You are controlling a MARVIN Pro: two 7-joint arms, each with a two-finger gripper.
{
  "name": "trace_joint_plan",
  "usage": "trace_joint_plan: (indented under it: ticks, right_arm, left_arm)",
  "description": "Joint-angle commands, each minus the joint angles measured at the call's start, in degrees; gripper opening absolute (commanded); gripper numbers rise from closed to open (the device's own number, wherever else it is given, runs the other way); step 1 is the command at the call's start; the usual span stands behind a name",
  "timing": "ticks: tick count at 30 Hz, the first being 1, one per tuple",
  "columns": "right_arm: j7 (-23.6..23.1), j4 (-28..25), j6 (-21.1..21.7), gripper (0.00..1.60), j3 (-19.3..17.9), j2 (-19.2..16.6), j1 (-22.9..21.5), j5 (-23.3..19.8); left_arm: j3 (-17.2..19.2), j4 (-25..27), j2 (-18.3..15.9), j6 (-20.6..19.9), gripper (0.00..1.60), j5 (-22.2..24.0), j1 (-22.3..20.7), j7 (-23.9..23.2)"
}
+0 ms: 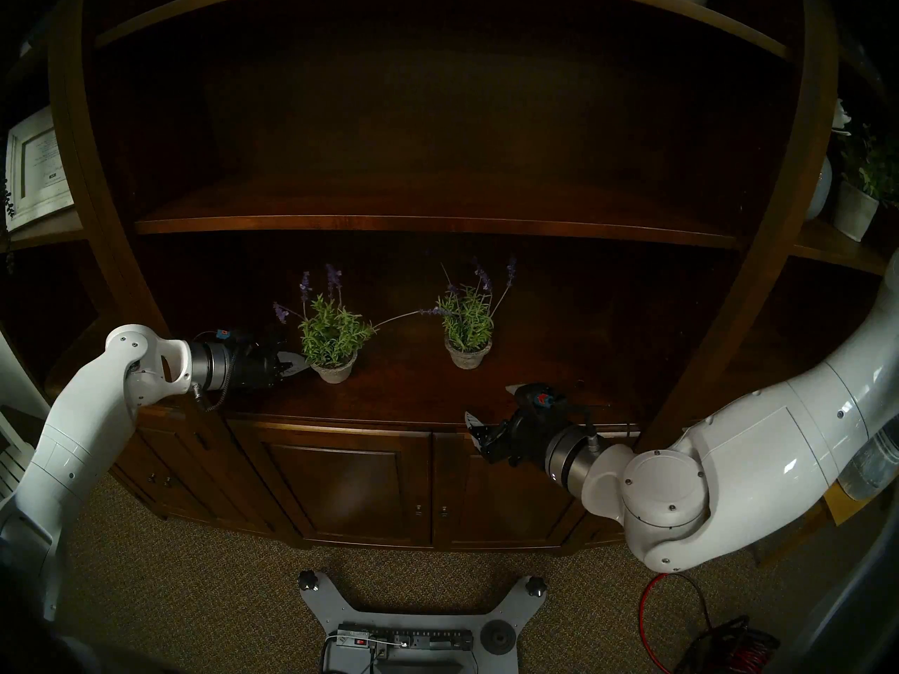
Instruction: Place the fake decorative plant upright
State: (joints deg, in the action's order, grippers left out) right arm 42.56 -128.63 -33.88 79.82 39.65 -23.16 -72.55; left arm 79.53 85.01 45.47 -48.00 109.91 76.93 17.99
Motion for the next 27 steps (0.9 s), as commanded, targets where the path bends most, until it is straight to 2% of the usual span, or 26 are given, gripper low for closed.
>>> trace_joint_plan:
  ticks: [1,13,14,17,19,22,27]
  right_arm:
    - [-0.1,0.1,-0.5,1.6,-0.9,0.1,-0.8,0.6]
    - [-0.1,0.1,-0.5,1.6,-0.9,0.1,-0.8,0.6]
    - [-0.1,0.1,-0.5,1.6,-0.9,0.1,-0.8,0.6]
    - [-0.1,0.1,-0.5,1.6,-0.9,0.1,-0.8,0.5]
    - [-0.1,0.1,-0.5,1.6,-0.9,0.1,-0.8,0.5]
    - [-0.1,0.1,-0.5,1.6,-0.9,0.1,-0.8,0.5]
    - [-0.1,0.1,-0.5,1.6,-0.9,0.1,-0.8,0.5]
  left_arm:
    - [0.3,0.6,0.5,0.1,0.0,1.1,-1.2,0.6]
    - [1.0,1.7,0.4,0.1,0.0,1.9,-0.9,2.0]
    - [1.0,1.7,0.4,0.1,0.04,2.0,-0.9,2.1]
    - [1.2,1.8,0.4,0.0,0.43,2.2,-1.0,2.3]
    - [1.3,1.8,0.5,0.0,0.57,2.3,-1.1,2.5]
    - [1.3,1.7,0.5,-0.1,0.61,2.4,-1.3,2.6]
    - [1.4,1.5,0.5,-0.3,0.6,2.6,-1.4,2.7]
